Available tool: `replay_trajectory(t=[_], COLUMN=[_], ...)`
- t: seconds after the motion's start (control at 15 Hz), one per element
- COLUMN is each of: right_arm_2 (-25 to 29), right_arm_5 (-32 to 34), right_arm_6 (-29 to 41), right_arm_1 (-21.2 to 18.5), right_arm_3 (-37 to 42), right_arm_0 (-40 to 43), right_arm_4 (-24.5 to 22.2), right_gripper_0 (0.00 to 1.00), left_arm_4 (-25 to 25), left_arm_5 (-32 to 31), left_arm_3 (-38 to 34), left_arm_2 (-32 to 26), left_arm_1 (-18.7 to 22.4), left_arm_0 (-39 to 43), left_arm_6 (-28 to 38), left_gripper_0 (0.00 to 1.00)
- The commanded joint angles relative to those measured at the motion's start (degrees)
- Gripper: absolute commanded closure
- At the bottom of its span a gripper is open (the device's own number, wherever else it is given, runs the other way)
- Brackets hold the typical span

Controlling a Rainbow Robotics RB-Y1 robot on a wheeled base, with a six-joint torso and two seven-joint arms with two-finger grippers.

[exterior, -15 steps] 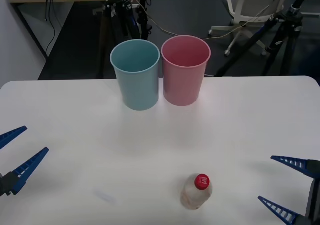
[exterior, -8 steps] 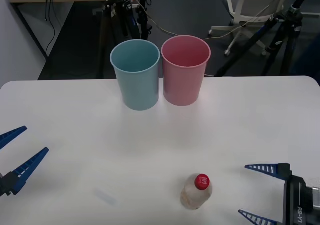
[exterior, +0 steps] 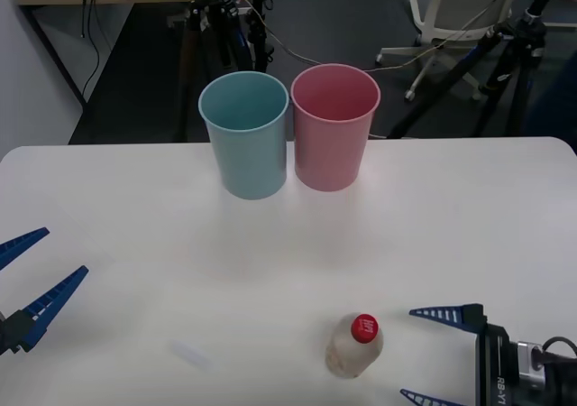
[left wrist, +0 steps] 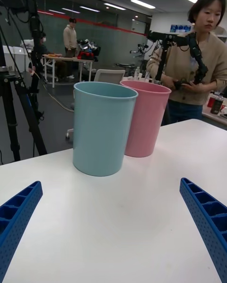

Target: Grasp the object on the table and drop it into the matching bin: aluminum can to the light blue bin, PET bottle to the pink bin.

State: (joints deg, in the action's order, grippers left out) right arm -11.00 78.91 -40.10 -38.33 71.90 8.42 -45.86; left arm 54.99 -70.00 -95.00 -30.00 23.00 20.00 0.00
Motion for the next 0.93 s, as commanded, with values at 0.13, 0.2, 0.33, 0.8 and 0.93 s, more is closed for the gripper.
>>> replay_trajectory(t=[0.13,0.2,0.33,0.8,0.93], right_arm_2=[-4.8,-5.2,-5.3,-5.9,-6.1], right_arm_5=[-2.0,-2.4,-3.1,-5.3,-5.5], right_arm_6=[-1.5,-1.7,-2.2,-1.9,-1.6], right_arm_1=[0.2,0.5,1.5,6.4,7.5], right_arm_3=[0.0,0.0,0.0,0.0,0.0], right_arm_0=[-1.3,-1.6,-2.3,-3.9,-4.3], right_arm_4=[1.7,1.7,1.0,-2.9,-3.8], right_gripper_0=[0.0,0.0,0.0,0.0,0.0], left_arm_4=[0.0,0.0,0.0,0.0,0.0], left_arm_5=[0.0,0.0,0.0,0.0,0.0], left_arm_3=[0.0,0.0,0.0,0.0,0.0], left_arm_2=[0.0,0.0,0.0,0.0,0.0], left_arm_1=[0.0,0.0,0.0,0.0,0.0], left_arm_0=[0.0,0.0,0.0,0.0,0.0], left_arm_6=[0.0,0.0,0.0,0.0,0.0], left_gripper_0=[0.0,0.0,0.0,0.0,0.0])
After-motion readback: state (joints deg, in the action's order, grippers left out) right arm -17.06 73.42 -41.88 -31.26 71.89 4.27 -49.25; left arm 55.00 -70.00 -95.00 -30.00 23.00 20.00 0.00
